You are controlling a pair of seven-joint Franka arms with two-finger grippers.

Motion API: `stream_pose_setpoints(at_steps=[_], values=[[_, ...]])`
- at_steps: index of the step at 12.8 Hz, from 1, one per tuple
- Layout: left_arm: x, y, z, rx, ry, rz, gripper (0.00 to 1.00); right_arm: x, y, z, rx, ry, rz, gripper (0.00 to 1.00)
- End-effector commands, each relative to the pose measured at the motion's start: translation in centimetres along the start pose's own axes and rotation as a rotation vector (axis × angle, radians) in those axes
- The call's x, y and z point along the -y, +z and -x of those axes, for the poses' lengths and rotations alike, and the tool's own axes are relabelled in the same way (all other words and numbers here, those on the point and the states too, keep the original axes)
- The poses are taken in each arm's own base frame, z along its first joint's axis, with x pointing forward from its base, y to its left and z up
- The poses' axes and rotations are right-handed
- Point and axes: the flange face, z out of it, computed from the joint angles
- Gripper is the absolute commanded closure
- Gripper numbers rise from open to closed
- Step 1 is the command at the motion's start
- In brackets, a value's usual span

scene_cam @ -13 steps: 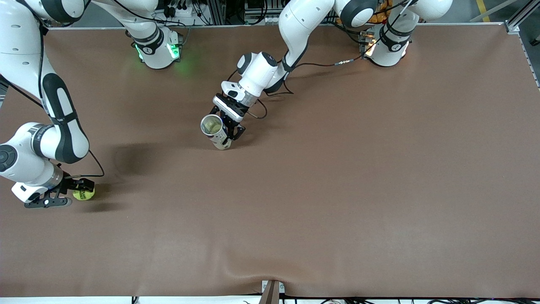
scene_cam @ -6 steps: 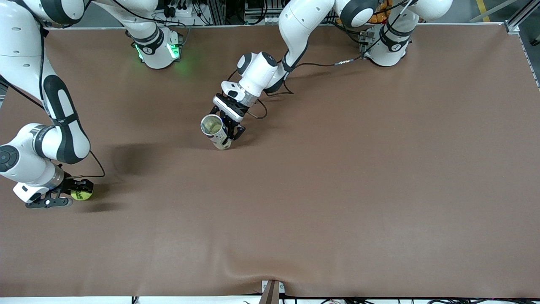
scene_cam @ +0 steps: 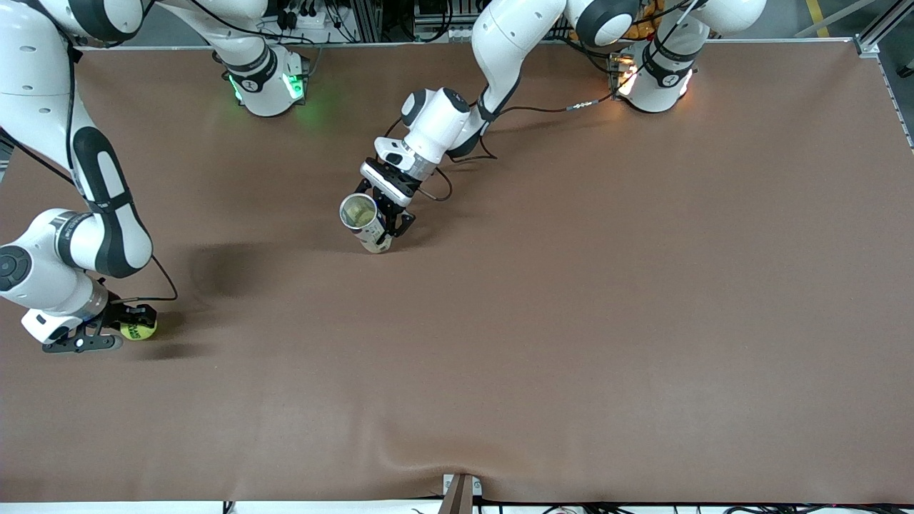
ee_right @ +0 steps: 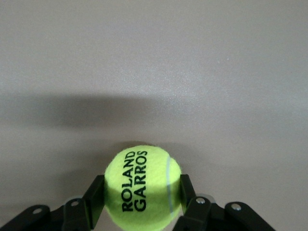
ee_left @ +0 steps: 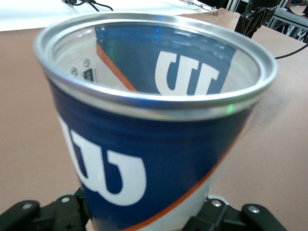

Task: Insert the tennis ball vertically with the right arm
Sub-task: 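Grasp the second ball with the right gripper and lift it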

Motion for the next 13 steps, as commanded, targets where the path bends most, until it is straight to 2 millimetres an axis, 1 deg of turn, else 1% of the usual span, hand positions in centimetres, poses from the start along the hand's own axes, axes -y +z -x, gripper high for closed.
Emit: stream_pose_setpoints(at_steps=[1, 2, 4, 5, 7, 8, 10, 12, 13], values=[[-0.1, 1.0, 1.9, 0.022, -0.02, -0.002, 0.23, -0.7, 0.0, -0.2, -0.02, -0.024, -0.016, 1.0], [-0.1, 1.0, 1.9, 0.022, -0.02, -0.002, 0.23, -0.3, -0.8, -0.5, -0.022, -0.034, -0.019, 1.0], [0.0, 1.0, 1.9, 0.024, -0.02, -0.002, 0.23, 0.6, -4.3, -0.9, 0.005, -0.042, -0.036, 1.0], [0.0, 1.0, 1.9, 0.024, -0.02, -0.002, 0.23, 1.3, -6.6, -1.3, 0.003, -0.05, -0.041, 1.0], [-0.1, 1.0, 1.9, 0.022, -0.02, -0.002, 0.23, 2.3, -9.6, -1.5, 0.011, -0.047, -0.053, 1.0], [0.0, 1.1, 2.0, 0.024, -0.02, -0.002, 0.23, 3.7, -11.2, -1.6, 0.034, -0.019, -0.069, 1.0], [0.0, 1.0, 1.9, 0.021, -0.02, -0.003, 0.23, 7.7, -14.5, -1.8, 0.086, 0.07, -0.103, 1.0], [0.0, 1.0, 1.9, 0.024, -0.02, -0.002, 0.23, 12.9, -17.7, -1.9, 0.134, 0.167, -0.125, 1.0], [0.0, 1.0, 1.9, 0.023, -0.02, -0.003, 0.23, 15.3, -18.8, -1.9, 0.15, 0.209, -0.129, 1.0]])
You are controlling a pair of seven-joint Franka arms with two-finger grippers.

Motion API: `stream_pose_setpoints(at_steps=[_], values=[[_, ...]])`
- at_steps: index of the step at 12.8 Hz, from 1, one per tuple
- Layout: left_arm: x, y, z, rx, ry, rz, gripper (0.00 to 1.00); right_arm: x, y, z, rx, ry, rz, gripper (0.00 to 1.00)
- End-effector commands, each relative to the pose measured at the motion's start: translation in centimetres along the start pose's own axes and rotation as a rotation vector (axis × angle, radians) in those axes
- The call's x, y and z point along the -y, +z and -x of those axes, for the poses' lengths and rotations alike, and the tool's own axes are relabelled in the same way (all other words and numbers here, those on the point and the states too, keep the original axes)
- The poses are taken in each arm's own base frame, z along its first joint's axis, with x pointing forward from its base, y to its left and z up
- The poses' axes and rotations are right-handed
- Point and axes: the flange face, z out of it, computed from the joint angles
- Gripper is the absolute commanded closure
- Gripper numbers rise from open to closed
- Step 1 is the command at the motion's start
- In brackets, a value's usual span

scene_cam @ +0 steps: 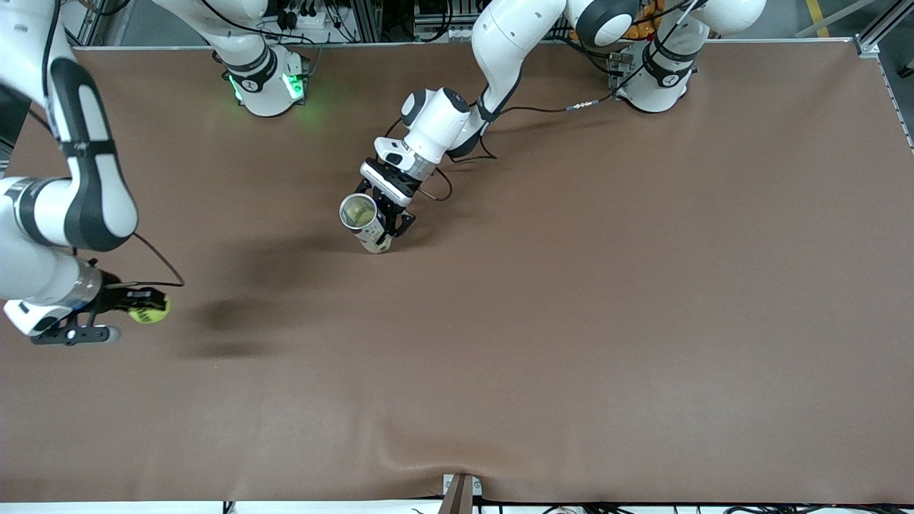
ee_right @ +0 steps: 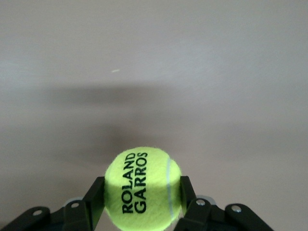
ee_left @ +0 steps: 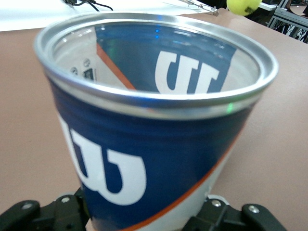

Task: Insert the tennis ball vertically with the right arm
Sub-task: 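Grasp the second ball with the right gripper and lift it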

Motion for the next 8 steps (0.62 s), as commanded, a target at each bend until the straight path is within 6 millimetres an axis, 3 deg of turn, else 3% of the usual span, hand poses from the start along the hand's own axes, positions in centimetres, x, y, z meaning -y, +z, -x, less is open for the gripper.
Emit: stream_pose_setpoints(at_steps=[1, 5, 8], values=[[0.0, 1.0, 1.9, 0.024, -0.02, -0.002, 0.23, 6.0, -2.7, 1.8, 0.028, 0.117, -0.018, 1.0], [0.0, 1.1, 2.0, 0.026, -0.019, -0.002, 0.23, 18.5, -6.2, 5.5, 0.079, 0.274, -0.018, 1.0], [0.0, 1.1, 2.0, 0.026, -0.021, -0.002, 0.23, 25.7, -7.3, 8.0, 0.088, 0.354, -0.025, 1.0]])
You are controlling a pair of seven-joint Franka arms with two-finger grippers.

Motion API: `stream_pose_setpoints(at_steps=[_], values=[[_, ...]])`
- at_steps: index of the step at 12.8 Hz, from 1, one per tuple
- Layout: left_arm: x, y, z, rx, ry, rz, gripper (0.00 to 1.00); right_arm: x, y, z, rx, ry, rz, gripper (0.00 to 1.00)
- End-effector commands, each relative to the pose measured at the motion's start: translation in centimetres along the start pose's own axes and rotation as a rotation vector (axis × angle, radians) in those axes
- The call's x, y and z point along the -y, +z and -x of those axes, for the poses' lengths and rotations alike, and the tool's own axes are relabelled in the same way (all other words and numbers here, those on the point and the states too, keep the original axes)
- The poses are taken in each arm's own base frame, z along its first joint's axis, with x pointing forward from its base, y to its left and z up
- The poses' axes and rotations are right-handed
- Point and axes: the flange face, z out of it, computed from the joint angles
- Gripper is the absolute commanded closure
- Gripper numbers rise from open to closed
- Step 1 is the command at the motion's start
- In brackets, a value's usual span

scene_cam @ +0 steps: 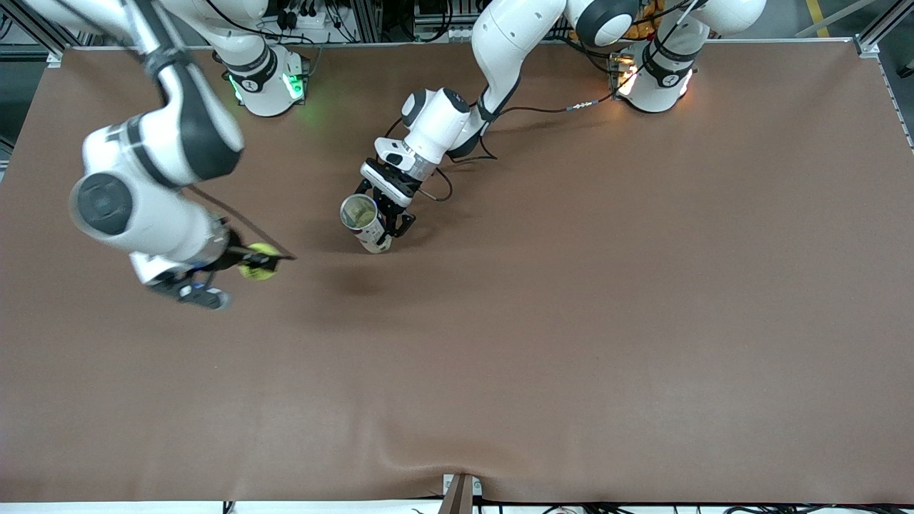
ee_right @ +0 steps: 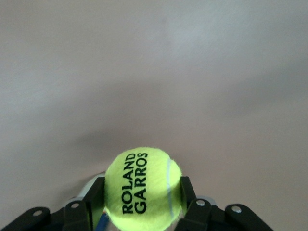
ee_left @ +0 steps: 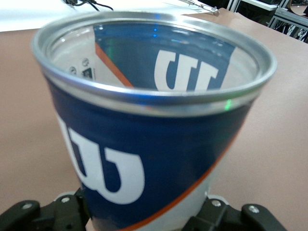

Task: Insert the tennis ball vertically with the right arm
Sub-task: 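Carry the second ball with the right gripper over the can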

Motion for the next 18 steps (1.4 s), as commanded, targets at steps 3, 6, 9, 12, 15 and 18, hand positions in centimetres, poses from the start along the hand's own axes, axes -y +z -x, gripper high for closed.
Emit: stream_pose_setpoints(at_steps=[3, 6, 9, 12, 15, 18], values=[[-0.1, 1.0, 2.0, 0.026, -0.021, -0.001, 0.23, 7.4, 0.5, 7.9, 0.038, 0.091, 0.055, 1.0], [-0.1, 1.0, 2.0, 0.027, -0.021, -0.001, 0.23, 10.4, 1.4, 12.3, 0.066, 0.069, 0.124, 1.0], [-0.1, 1.0, 2.0, 0.027, -0.021, -0.001, 0.23, 11.4, 1.9, 14.1, 0.063, 0.059, 0.163, 1.0], [-0.1, 1.0, 2.0, 0.027, -0.021, -0.001, 0.23, 11.2, 2.1, 13.5, 0.053, 0.061, 0.163, 1.0], [-0.1, 1.0, 2.0, 0.027, -0.021, -0.001, 0.23, 11.2, 2.4, 12.8, 0.028, 0.059, 0.159, 1.0], [0.0, 1.1, 2.1, 0.028, -0.021, -0.001, 0.23, 11.5, 2.6, 12.8, 0.029, 0.056, 0.152, 1.0]])
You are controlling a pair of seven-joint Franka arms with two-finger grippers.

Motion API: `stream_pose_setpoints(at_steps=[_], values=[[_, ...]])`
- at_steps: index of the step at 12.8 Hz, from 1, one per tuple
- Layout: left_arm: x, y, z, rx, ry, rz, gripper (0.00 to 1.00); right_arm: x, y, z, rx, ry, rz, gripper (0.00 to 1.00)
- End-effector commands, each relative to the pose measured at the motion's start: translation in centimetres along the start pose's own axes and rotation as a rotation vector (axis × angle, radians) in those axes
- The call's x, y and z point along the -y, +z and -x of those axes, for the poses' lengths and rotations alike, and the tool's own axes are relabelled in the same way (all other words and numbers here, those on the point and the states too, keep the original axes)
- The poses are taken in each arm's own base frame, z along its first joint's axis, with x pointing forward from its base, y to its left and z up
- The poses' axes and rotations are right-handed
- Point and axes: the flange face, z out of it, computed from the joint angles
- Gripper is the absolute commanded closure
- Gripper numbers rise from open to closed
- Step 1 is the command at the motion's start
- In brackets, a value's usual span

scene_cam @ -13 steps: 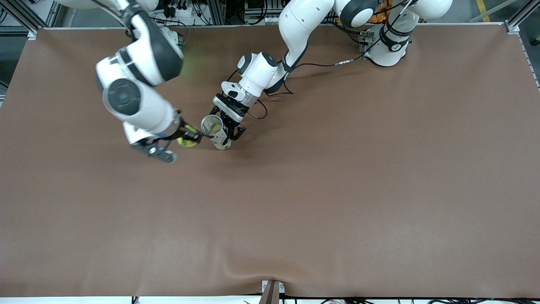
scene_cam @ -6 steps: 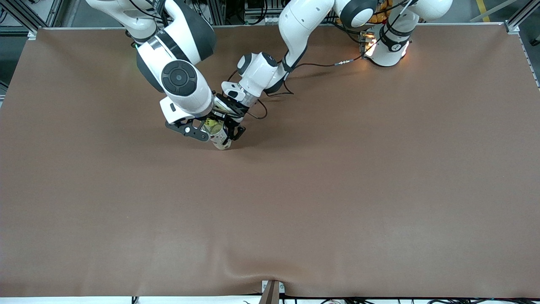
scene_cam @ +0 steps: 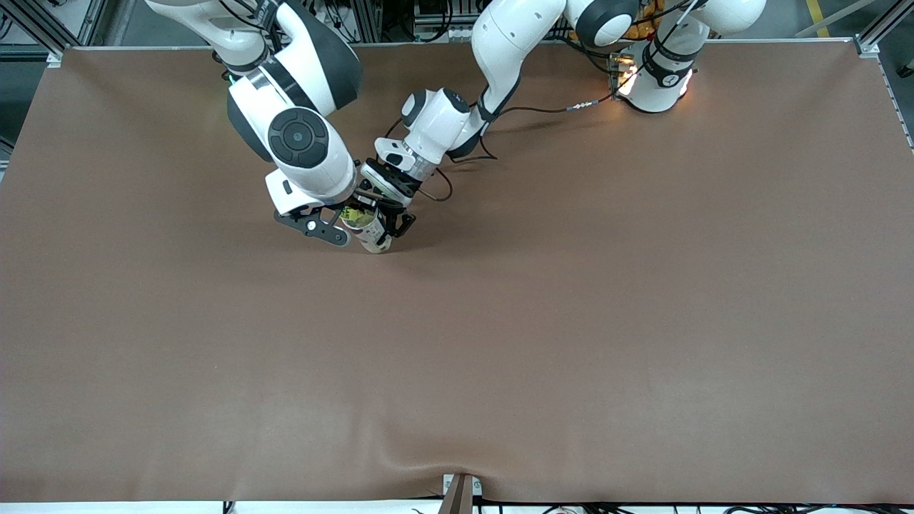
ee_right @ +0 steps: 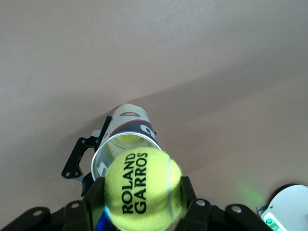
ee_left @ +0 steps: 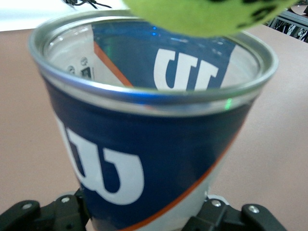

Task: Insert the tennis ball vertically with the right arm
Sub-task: 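Lower the ball into the can and open the right gripper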

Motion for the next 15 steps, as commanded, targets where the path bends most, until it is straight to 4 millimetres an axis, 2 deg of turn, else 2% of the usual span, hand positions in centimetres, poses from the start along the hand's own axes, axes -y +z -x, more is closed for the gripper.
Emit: stream_pose_setpoints(at_steps=[1, 9, 10, 12, 13, 14, 15], values=[[-0.04, 1.06, 2.05, 0.027, -0.022, -0.001, 0.23, 0.15, 0.16, -0.02, -0.02, 0.006, 0.002, 1.0], [-0.04, 1.06, 2.05, 0.027, -0.022, -0.001, 0.23, 0.36, 0.85, -0.5, -0.009, 0.009, -0.003, 1.0], [-0.04, 1.06, 2.05, 0.027, -0.022, -0.001, 0.23, 0.32, 0.83, -0.59, -0.009, 0.01, -0.005, 0.85], [-0.03, 1.05, 2.04, 0.026, -0.022, -0.002, 0.23, 0.33, 0.76, -0.59, -0.009, 0.011, -0.007, 0.3], [-0.02, 1.06, 2.12, 0.029, -0.021, -0.001, 0.23, 0.29, 0.74, -0.67, -0.009, 0.017, -0.009, 0.11], [-0.02, 1.06, 2.12, 0.029, -0.021, -0.001, 0.23, 0.3, 0.69, -0.78, -0.012, 0.018, -0.014, 0.0], [-0.02, 1.06, 2.12, 0.029, -0.021, -0.001, 0.23, 0.3, 0.69, -0.78, -0.012, 0.018, -0.014, 0.0]])
